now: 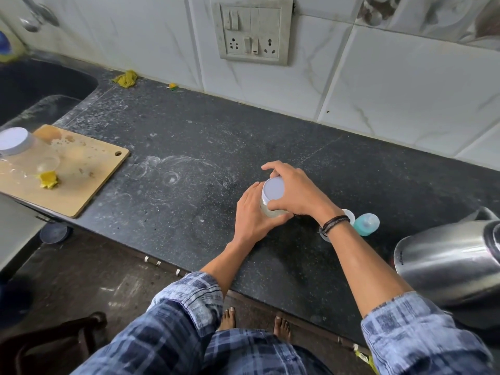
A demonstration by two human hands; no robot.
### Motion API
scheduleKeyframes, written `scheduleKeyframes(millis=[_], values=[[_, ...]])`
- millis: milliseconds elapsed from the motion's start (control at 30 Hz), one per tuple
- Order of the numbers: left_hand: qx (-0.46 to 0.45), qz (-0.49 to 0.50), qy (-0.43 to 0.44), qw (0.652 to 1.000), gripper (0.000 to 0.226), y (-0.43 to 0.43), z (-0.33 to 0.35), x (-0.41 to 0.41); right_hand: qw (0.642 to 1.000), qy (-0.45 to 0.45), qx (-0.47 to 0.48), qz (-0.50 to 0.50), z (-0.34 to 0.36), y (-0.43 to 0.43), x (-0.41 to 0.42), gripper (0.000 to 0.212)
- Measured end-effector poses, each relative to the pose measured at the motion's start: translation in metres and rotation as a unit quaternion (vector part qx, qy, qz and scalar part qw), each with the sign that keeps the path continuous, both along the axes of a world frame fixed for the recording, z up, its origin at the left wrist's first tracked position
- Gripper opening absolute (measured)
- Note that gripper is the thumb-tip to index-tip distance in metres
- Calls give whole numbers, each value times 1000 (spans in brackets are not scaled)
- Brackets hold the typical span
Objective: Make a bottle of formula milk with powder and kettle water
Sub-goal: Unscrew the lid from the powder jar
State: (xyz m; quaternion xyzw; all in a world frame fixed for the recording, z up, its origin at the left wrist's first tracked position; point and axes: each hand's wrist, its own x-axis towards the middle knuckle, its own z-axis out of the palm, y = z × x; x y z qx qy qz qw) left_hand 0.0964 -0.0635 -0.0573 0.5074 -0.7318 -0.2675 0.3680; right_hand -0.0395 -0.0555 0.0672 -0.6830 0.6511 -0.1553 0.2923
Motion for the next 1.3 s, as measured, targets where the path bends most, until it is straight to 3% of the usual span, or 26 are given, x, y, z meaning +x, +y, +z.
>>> scheduleKeyframes(millis=[267, 500, 900, 1133, 1300], values=[[-25, 0, 11, 1000, 81, 2, 8, 1, 999, -9, 18, 31, 4, 1, 1, 88], [9, 5, 2, 1000, 90, 3, 4, 1, 999, 30, 7, 18, -5, 0, -2, 91], [20, -2, 6, 1000, 88, 3, 9, 2, 999, -2, -2, 37, -7, -9, -8, 86], [12, -9, 0, 1000, 89, 2, 12, 3, 998, -51, -45, 15, 21, -8, -13, 74], [21, -2, -1, 1000, 89, 4, 11, 3, 984, -92, -135, -74, 28, 36, -21, 72]])
